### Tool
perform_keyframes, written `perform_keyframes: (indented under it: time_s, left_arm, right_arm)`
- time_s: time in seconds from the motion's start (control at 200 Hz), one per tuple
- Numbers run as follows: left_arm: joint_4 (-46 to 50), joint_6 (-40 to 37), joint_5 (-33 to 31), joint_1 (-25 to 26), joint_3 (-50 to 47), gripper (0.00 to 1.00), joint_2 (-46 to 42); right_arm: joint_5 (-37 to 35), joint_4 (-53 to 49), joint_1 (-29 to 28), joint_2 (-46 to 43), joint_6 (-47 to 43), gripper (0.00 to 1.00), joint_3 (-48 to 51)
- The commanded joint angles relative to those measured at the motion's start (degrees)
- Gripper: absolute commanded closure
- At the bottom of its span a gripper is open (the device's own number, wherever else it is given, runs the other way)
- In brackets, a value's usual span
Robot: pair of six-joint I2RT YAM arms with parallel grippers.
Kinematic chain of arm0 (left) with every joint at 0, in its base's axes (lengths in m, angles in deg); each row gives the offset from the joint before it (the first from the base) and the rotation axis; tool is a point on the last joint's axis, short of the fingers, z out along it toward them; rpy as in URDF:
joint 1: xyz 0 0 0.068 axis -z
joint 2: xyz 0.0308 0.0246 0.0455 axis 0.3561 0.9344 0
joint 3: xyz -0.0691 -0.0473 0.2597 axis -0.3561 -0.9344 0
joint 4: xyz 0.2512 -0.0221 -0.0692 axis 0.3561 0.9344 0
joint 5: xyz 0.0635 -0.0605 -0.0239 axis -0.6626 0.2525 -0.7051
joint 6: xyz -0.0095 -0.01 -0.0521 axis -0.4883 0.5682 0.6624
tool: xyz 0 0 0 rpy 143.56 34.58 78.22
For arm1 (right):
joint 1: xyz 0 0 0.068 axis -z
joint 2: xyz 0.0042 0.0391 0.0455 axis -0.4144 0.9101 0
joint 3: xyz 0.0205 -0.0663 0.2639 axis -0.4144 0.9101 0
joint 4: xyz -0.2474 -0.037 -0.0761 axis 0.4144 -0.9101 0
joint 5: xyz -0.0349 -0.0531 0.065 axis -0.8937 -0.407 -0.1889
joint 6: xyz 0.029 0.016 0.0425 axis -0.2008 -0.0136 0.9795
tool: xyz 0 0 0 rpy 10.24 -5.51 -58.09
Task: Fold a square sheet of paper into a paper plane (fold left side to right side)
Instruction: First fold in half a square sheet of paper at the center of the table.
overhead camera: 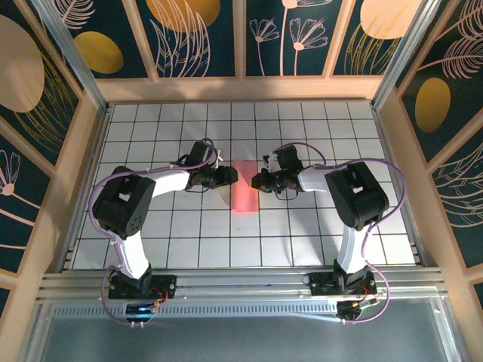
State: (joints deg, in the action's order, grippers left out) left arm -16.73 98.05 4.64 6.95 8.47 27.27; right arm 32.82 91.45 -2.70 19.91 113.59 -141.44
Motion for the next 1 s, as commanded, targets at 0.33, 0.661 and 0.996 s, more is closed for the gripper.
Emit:
perform_keyframes:
  time_s: [0.33, 0.661, 0.996]
  left_arm:
    - [3.7, -0.88, -1.49, 1.7, 2.83, 0.62, 4.99]
    - [7.67, -2.37, -5.75, 3.0, 4.01, 0.65, 7.2]
    - [10.76, -1.72, -9.88, 3.98, 5.65, 0.63, 9.46]
  right_arm:
    - [-2.14, -3.06, -0.59, -0.22, -1.66, 0.93, -2.07]
    - [-8.05, -8.15, 0.69, -5.7, -2.92, 0.65, -0.92]
    - [-16.78, -11.62, 5.22, -13.95, -4.48, 0.56, 3.08]
